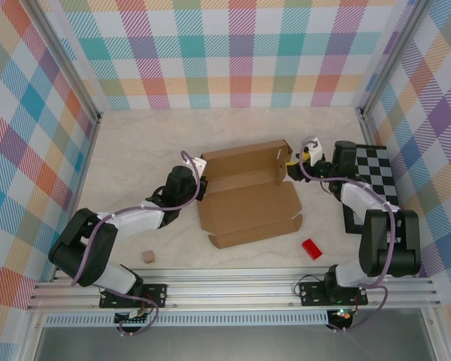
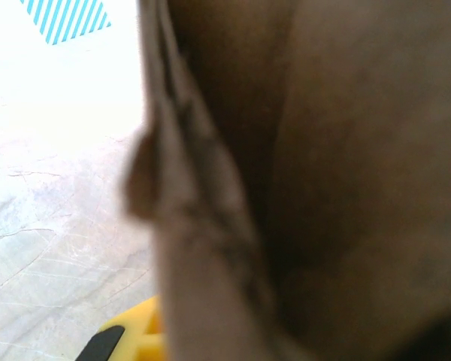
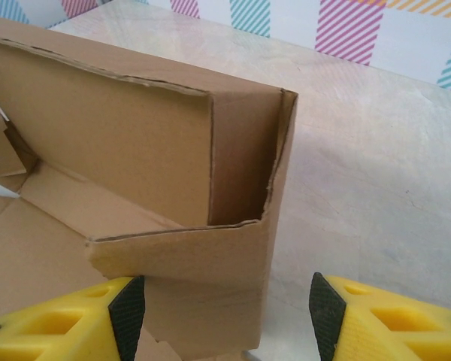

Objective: Fold the paper box

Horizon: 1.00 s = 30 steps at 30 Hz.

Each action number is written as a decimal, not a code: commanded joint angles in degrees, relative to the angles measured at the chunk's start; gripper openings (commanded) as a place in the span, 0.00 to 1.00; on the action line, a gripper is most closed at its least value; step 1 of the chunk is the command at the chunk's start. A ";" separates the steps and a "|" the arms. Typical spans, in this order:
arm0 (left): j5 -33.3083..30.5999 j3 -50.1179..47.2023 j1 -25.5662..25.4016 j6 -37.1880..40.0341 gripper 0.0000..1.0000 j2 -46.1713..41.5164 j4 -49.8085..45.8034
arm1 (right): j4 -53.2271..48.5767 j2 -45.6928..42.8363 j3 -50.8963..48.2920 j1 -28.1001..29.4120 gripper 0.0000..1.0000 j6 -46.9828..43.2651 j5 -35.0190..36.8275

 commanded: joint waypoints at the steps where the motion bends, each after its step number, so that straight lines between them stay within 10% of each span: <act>1: 0.67 0.18 0.74 2.01 0.00 -1.52 0.61 | 2.74 -2.62 -1.44 -2.26 0.62 -2.49 -5.80; 8: 0.85 -0.42 0.85 2.45 0.00 -1.48 1.77 | -1.45 -2.57 -1.68 -3.28 0.62 -10.05 2.76; 30: 4.55 -1.90 0.66 4.92 0.00 -2.85 2.36 | -22.64 7.64 12.09 -5.02 0.62 -31.28 -14.99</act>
